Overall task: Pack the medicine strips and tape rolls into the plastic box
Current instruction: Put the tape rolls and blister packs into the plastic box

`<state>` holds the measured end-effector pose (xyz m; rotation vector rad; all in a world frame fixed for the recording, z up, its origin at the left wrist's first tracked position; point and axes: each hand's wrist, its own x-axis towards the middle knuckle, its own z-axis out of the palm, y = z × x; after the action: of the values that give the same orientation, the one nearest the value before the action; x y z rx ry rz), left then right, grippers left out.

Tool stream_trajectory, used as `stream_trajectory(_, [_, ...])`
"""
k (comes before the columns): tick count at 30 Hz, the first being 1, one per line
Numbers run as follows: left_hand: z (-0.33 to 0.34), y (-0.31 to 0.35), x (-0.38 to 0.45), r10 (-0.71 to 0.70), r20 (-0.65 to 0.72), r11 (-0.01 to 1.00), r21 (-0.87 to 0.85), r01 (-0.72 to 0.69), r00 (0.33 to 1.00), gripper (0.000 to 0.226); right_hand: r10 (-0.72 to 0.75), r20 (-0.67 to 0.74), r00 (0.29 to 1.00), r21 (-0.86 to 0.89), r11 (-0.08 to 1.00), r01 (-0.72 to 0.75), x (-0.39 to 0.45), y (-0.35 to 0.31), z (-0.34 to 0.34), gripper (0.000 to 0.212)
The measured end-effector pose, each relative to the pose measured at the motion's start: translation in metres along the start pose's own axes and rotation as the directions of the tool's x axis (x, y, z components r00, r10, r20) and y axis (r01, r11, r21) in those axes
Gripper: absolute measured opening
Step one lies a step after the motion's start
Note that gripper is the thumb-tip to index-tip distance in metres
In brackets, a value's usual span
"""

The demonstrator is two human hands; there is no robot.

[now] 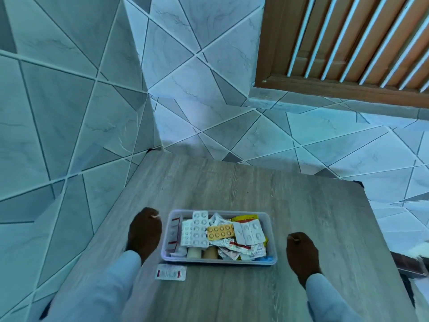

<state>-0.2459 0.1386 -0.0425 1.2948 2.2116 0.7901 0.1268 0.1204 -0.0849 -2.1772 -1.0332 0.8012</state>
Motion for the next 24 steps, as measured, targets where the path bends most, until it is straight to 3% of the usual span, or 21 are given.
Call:
stream_trajectory(2, [0.001,-0.030,-0.008,-0.167,0.057,0.986,0.012,0.167,0.984,0.021,0.166,0.108,0.980,0.233,0.954,-0.187,-0.008,0.016,0.006,0.024])
stream_trajectory(4, [0.006,-0.056,-0.019,-0.240,0.160,0.970,0.061,0.233,0.957,0.026,0.269,0.251,0.930,0.395,0.848,-0.352,-0.022,0.025,0.015,0.041])
stream_trajectory(8, [0.020,-0.071,-0.032,-0.238,0.381,0.971,0.126,0.204,0.893,0.048,0.337,0.374,0.864,0.515,0.700,-0.496,-0.049,0.021,0.030,0.059])
stream_trajectory(12, [0.027,-0.068,-0.042,-0.134,0.489,0.971,0.240,0.015,0.862,0.073,0.390,0.360,0.847,0.570,0.627,-0.531,-0.077,0.006,0.040,0.059])
stream_trajectory(16, [0.024,-0.080,-0.038,-0.067,0.521,0.942,0.314,-0.118,0.851,0.059,0.422,0.352,0.835,0.565,0.615,-0.549,-0.104,-0.006,0.049,0.063])
stream_trajectory(20, [0.004,-0.087,-0.030,-0.023,0.584,0.925,0.320,-0.204,0.811,0.024,0.450,0.367,0.814,0.529,0.619,-0.581,-0.134,-0.019,0.068,0.062])
stream_trajectory(22, [-0.007,-0.093,-0.020,0.005,0.652,0.918,0.298,-0.262,0.758,0.022,0.442,0.390,0.808,0.476,0.654,-0.588,-0.148,-0.025,0.078,0.052])
stream_trajectory(24, [-0.027,-0.097,-0.008,0.000,0.734,0.897,0.300,-0.324,0.679,0.016,0.379,0.428,0.820,0.425,0.717,-0.553,-0.165,-0.034,0.089,0.029])
